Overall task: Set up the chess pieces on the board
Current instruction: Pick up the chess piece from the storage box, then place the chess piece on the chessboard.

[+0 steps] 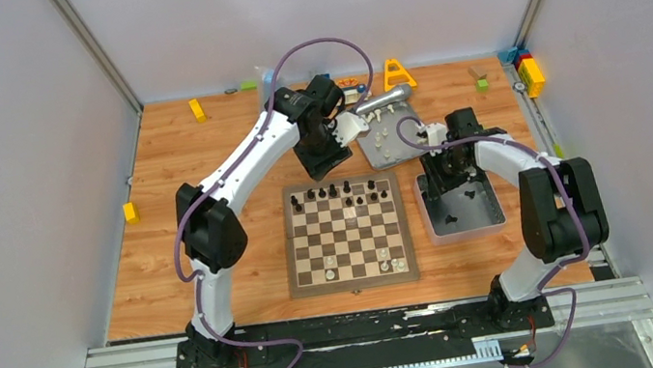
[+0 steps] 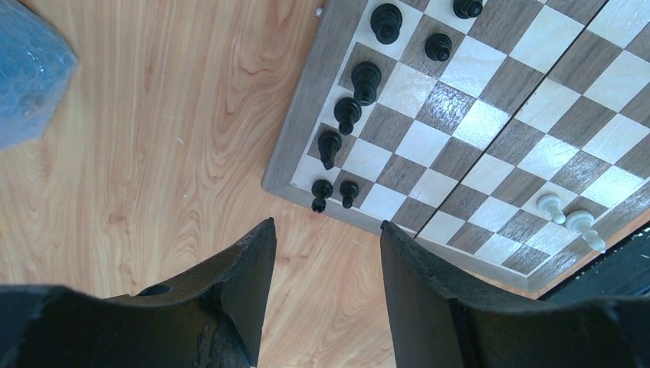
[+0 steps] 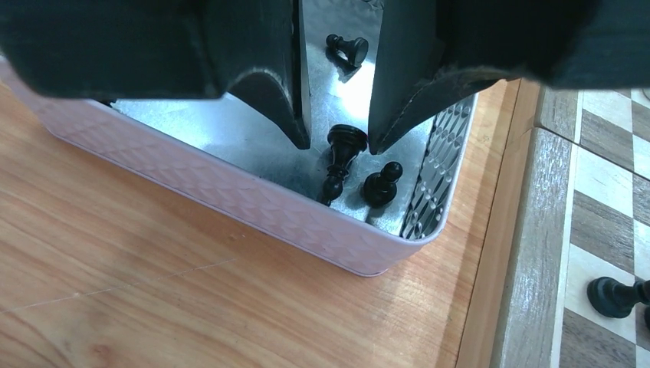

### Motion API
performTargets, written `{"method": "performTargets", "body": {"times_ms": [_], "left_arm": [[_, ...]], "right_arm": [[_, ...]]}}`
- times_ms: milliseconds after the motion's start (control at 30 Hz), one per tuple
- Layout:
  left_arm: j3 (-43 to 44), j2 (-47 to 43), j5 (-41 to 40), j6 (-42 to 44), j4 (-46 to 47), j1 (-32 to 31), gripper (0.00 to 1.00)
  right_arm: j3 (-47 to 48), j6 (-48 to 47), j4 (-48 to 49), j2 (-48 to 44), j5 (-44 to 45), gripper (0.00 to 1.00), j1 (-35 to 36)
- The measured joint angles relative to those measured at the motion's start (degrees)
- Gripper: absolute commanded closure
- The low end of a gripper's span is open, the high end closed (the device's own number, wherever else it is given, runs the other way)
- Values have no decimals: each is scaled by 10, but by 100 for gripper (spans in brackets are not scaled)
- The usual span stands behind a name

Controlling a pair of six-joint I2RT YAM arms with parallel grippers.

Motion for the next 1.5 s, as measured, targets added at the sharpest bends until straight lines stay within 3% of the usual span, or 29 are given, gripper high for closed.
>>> {"method": "performTargets", "body": {"times_ms": [300, 667, 1033, 1167, 1500], "left_arm": [[-5, -2, 0, 0, 3, 0, 39], [-25, -17, 0, 0, 19, 0, 39], [-109, -112, 42, -23, 135, 0, 39], [-147, -157, 106, -26, 206, 0, 39], [-295, -234, 347, -8, 382, 0, 39]], "right_arm": [[0, 0, 0, 18, 2, 69, 0], [0, -3, 0, 18, 11, 88, 0], [0, -36, -19, -96, -1, 91, -20], [9, -61, -41, -146, -63, 91, -23], [43, -103, -87, -167, -346, 91, -20]]}}
